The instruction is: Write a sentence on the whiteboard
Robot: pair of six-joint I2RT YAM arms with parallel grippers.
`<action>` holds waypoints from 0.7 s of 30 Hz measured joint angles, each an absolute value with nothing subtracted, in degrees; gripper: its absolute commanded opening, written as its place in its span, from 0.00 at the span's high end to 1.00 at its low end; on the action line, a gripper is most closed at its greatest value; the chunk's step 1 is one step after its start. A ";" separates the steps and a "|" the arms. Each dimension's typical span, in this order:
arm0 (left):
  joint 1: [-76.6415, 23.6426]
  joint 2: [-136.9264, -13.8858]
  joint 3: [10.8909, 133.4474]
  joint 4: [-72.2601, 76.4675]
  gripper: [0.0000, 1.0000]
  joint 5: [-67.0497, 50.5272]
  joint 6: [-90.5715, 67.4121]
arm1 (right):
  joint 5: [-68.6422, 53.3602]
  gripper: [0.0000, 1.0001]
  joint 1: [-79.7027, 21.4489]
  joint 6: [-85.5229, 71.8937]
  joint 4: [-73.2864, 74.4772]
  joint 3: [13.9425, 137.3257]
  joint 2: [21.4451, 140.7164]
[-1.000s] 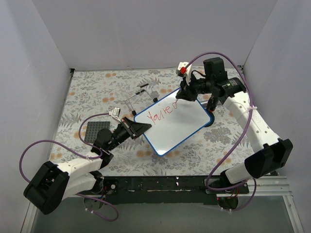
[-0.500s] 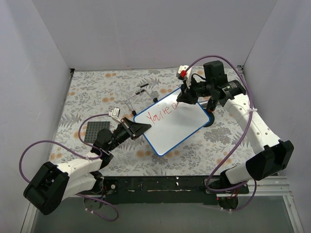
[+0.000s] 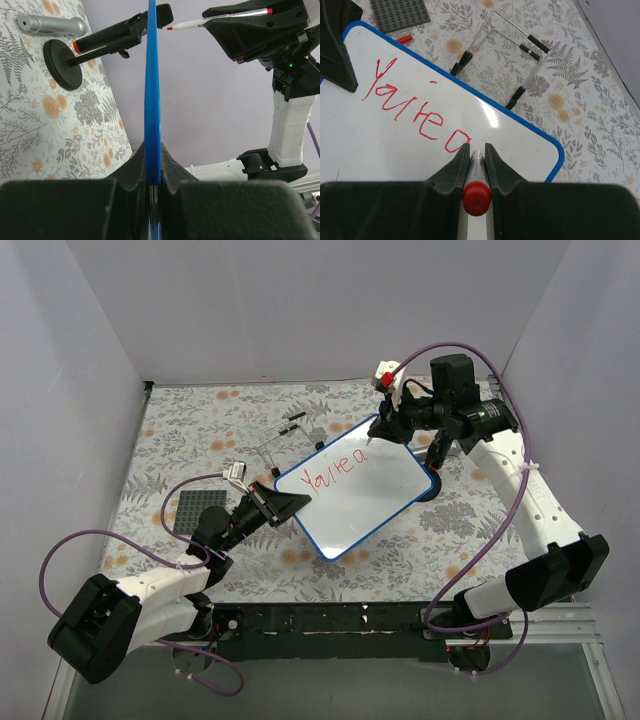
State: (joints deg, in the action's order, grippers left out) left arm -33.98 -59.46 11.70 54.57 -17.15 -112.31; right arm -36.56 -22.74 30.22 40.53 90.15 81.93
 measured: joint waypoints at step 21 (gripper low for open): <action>-33.98 -59.48 11.60 54.48 1.00 -17.32 -112.33 | -37.93 0.99 -22.72 30.06 40.03 90.17 84.68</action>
